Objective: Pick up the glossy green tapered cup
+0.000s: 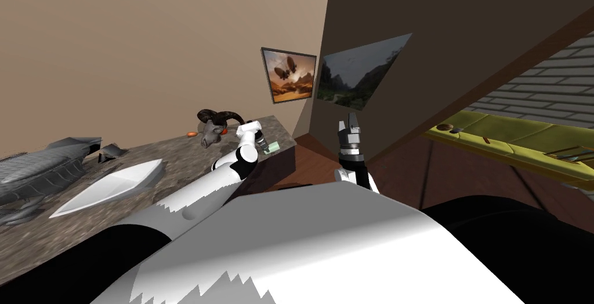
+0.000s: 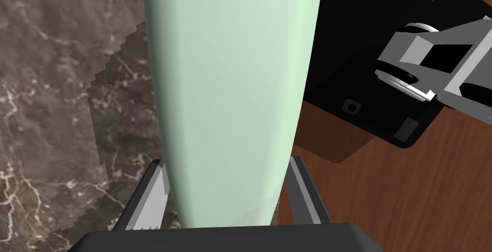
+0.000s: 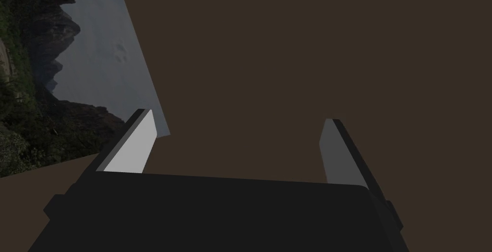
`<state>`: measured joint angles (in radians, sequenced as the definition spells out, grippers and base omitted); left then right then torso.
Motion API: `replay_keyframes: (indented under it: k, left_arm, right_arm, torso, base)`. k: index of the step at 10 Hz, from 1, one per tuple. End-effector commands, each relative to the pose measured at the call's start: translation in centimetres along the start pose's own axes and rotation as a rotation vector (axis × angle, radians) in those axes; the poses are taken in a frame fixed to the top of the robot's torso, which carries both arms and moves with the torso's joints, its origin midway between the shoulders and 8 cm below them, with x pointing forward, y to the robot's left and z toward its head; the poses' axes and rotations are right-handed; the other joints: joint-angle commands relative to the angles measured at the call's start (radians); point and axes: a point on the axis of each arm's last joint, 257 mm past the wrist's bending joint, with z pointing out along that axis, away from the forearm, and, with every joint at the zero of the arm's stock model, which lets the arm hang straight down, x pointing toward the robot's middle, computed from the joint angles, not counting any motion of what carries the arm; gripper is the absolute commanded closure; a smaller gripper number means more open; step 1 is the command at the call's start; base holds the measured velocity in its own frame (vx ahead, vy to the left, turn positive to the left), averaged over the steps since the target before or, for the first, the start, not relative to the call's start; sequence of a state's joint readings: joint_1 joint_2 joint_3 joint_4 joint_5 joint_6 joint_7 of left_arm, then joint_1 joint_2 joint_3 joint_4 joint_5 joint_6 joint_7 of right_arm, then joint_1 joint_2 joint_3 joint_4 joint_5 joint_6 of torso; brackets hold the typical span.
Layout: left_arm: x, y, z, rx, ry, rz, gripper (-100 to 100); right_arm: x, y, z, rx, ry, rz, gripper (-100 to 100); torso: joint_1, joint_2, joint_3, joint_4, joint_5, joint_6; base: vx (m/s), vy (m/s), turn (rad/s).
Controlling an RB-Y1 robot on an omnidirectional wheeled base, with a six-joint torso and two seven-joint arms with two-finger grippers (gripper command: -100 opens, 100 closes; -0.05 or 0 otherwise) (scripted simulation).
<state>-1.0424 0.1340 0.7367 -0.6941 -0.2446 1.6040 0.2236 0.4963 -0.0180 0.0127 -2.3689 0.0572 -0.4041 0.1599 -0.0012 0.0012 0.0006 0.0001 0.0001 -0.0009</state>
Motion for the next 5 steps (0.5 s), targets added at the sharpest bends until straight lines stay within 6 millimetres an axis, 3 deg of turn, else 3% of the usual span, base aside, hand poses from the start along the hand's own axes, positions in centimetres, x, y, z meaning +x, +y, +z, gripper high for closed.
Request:
replay_keyframes:
  k: [1,2,4,5]
  left_arm:
    - [0.0,0.0,0.0,0.0,0.0,0.0,0]
    - [0.3,-0.5,-1.5,0.004,-0.002,-0.002,100]
    - [0.4,-0.6,-1.5,0.006,-0.001,-0.002,100]
    - [0.4,-0.6,-1.6,0.005,-0.002,-0.003,0]
  right_arm:
    - [0.0,0.0,0.0,0.0,0.0,0.0,0]
    - [0.0,0.0,0.0,0.0,0.0,0.0,0]
    - [0.0,0.0,0.0,0.0,0.0,0.0,0]
    - [0.0,0.0,0.0,0.0,0.0,0.0,0]
  torso:
    - [0.0,0.0,0.0,0.0,0.0,0.0]
    - [0.0,0.0,0.0,0.0,0.0,0.0]
    - [-0.001,0.003,0.002,0.001,0.0,0.0]
    - [0.0,0.002,0.001,0.001,0.0,0.0]
  base:
    - [0.0,0.0,0.0]
    - [-0.022,0.001,-0.013]
    - [-0.024,0.0,-0.012]
    - [0.0,0.0,0.0]
